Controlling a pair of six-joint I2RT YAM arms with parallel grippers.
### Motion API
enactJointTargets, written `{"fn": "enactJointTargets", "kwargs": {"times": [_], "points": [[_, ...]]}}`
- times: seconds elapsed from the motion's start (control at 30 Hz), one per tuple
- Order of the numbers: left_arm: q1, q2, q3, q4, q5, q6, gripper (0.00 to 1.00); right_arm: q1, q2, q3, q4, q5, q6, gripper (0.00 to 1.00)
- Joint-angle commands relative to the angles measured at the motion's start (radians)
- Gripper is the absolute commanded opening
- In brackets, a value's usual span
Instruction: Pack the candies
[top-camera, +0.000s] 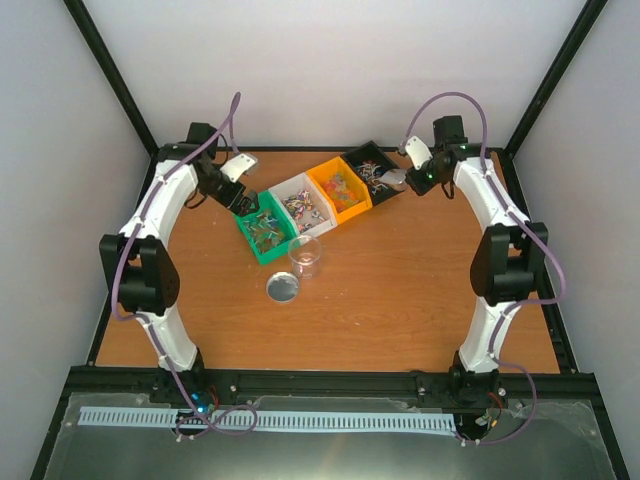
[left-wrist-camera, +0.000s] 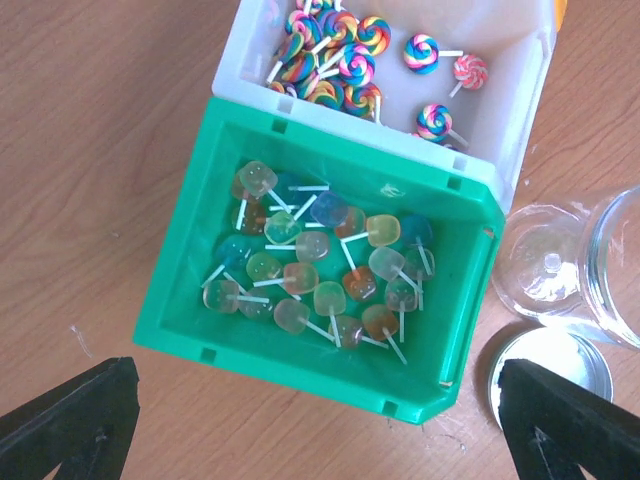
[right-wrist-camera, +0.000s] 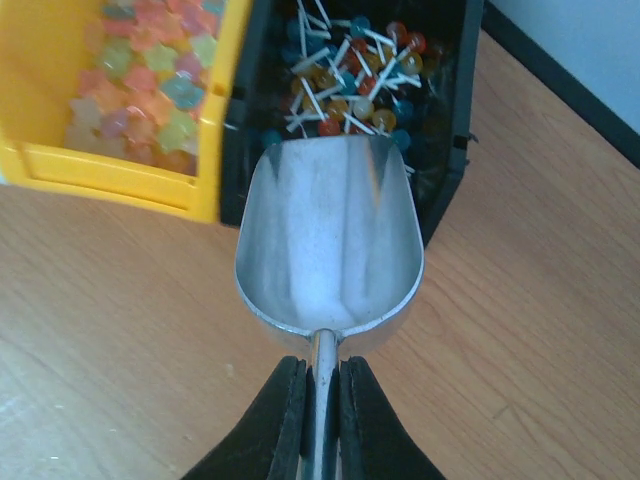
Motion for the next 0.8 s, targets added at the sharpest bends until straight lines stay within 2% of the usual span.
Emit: {"fn": "enactJointTargets", "kwargs": {"times": [0.0,0.17,0.3,0.37,0.5,0.6,0.7,0.77], "points": [[0.015,0.077,0.129,-0.127,0.041,0.049,1.00,-0.012,0.100,0.114,-0.095,0.094,-0.053,0.03],[0.015,0.111,0.158,-0.174,0.102,-0.007,1.00,-0.012,0.188,0.284,-0.208,0.123,-0.052,0.03],[0.015,0.110,0.156,-0.111,0.114,-0.044,1.00,-0.001,0.253,0.401,-0.309,0.100,-0.061,0.03],[0.014,0.146,0.201,-0.095,0.107,-0.053,1.00,0.003,0.272,0.427,-0.328,0.090,-0.054,0.03],[0.013,0.288,0.361,-0.137,0.181,-0.022,1.00,0.014,0.284,0.437,-0.315,0.085,-0.044,0.03],[0.010,0.431,0.558,-0.197,0.222,-0.013,0.98,0.024,0.305,0.477,-0.325,0.104,-0.048,0.03],[0.006,0.563,0.728,-0.233,0.213,-0.010,0.96,0.029,0.316,0.486,-0.326,0.104,-0.044,0.03],[-0.001,0.615,0.778,-0.195,0.204,-0.017,0.95,0.031,0.319,0.494,-0.320,0.114,-0.043,0.03]]}}
